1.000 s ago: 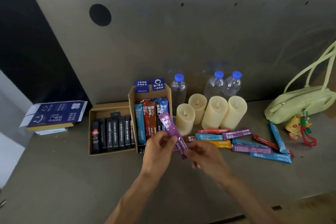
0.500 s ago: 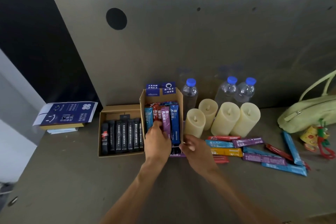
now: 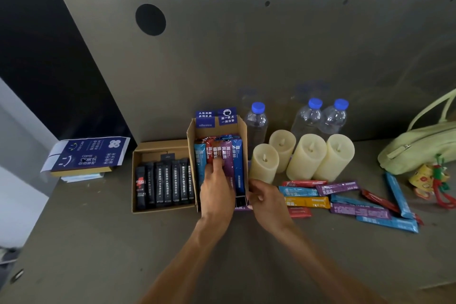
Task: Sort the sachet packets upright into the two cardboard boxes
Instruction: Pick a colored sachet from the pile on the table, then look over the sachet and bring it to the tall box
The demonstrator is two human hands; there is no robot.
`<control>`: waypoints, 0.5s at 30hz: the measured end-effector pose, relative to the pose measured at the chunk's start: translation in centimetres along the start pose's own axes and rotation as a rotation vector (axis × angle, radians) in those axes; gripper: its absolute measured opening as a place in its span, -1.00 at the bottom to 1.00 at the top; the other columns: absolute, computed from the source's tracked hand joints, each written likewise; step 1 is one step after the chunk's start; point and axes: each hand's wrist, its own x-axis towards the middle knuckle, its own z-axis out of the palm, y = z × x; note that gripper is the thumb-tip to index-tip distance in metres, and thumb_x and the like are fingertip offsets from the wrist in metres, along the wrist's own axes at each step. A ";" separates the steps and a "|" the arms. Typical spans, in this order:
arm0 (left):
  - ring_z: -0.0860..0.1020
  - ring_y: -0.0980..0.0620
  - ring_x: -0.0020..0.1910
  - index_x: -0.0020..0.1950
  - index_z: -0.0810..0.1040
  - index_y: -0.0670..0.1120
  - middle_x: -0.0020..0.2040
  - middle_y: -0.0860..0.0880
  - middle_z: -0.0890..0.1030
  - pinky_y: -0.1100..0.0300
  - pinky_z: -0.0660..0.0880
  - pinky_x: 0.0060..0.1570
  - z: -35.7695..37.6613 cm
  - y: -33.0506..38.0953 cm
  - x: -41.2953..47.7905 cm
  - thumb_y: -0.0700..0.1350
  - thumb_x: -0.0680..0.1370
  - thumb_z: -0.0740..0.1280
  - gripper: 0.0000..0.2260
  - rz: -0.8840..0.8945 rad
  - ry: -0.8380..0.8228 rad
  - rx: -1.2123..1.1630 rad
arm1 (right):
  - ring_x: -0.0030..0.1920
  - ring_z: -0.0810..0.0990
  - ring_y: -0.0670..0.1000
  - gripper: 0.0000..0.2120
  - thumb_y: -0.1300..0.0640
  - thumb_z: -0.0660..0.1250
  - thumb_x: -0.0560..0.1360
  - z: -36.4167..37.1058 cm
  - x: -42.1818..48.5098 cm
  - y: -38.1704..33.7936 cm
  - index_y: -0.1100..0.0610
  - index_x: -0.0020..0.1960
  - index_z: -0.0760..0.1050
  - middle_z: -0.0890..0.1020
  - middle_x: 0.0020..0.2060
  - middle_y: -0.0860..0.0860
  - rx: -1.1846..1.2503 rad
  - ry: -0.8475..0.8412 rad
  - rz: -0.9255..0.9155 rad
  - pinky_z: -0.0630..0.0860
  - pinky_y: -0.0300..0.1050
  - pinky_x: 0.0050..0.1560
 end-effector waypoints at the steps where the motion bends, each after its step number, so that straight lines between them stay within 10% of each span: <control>1: 0.59 -0.13 0.14 0.41 0.28 -0.02 0.29 -0.12 0.42 -0.07 0.62 0.04 0.0 -0.1 -0.1 -0.25 0.57 0.31 -0.56 0.036 -0.026 0.031 | 0.02 0.61 -0.28 -0.74 0.21 0.30 0.61 0.0 0.0 0.0 0.04 0.28 0.57 0.65 0.09 -0.16 -0.007 0.005 -0.007 0.51 -0.50 -0.07; 15: 0.54 -0.16 0.21 0.58 0.03 0.11 0.37 -0.13 0.28 -0.08 0.58 0.13 0.6 -0.7 0.3 -0.31 0.57 0.28 -0.29 0.106 -0.103 0.181 | 0.19 0.62 -0.14 -0.73 0.16 0.32 0.61 0.0 0.3 0.8 0.02 0.29 0.57 0.66 0.17 -0.11 0.000 -0.013 0.005 0.59 -0.25 0.14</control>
